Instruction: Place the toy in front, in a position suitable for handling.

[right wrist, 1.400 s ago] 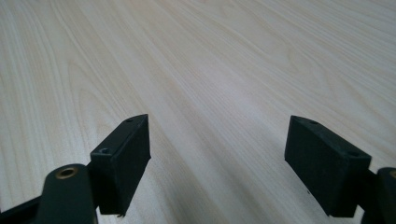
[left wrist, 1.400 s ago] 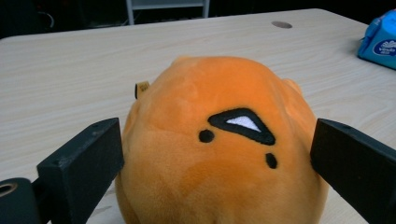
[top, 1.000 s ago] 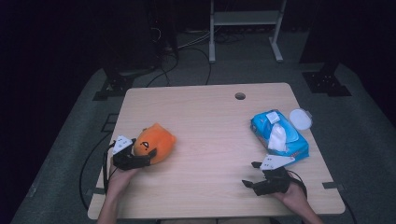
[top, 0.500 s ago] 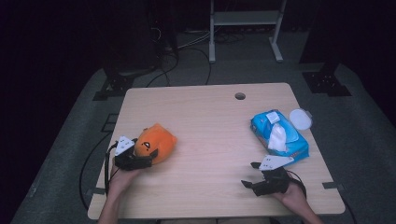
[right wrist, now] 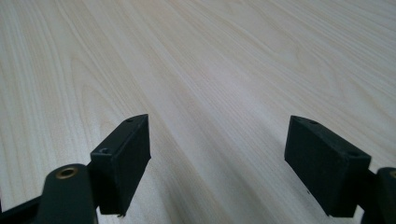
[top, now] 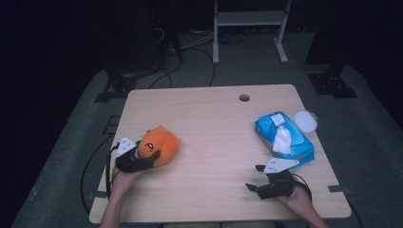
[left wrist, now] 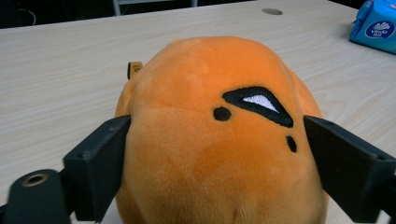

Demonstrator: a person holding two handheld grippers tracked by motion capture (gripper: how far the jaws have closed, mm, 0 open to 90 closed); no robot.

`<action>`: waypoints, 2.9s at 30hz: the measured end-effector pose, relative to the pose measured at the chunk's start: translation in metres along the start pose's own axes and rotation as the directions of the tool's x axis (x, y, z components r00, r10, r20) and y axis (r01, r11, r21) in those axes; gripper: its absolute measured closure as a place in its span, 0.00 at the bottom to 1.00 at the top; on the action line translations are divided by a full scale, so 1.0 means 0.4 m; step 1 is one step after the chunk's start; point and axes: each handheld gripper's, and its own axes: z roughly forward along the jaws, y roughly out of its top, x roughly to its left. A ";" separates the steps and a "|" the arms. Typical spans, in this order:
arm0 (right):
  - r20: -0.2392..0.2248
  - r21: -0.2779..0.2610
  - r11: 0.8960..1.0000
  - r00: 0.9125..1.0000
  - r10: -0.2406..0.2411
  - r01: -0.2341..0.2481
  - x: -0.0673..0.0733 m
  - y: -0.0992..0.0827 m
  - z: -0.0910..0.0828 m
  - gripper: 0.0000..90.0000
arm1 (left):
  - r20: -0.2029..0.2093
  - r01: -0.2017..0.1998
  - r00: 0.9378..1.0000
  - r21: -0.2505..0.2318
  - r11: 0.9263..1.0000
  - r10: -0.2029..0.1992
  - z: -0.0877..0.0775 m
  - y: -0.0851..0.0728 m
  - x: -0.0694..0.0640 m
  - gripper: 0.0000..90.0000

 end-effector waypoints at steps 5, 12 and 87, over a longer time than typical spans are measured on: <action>0.002 -0.003 1.000 1.000 0.001 -0.001 0.001 0.000 -0.001 0.24 | -0.006 0.055 0.998 0.002 0.998 -0.055 -0.004 0.006 0.004 0.21; 0.004 -0.006 1.000 1.000 0.003 -0.003 0.001 0.000 -0.003 0.24 | -0.007 0.087 0.996 -0.010 0.996 -0.087 -0.005 0.009 0.007 0.27; 0.380 -0.166 0.971 0.898 0.224 -0.172 -0.297 0.033 -0.118 0.40 | 0.512 -0.190 0.830 -0.115 0.975 0.222 0.155 0.027 -0.452 0.23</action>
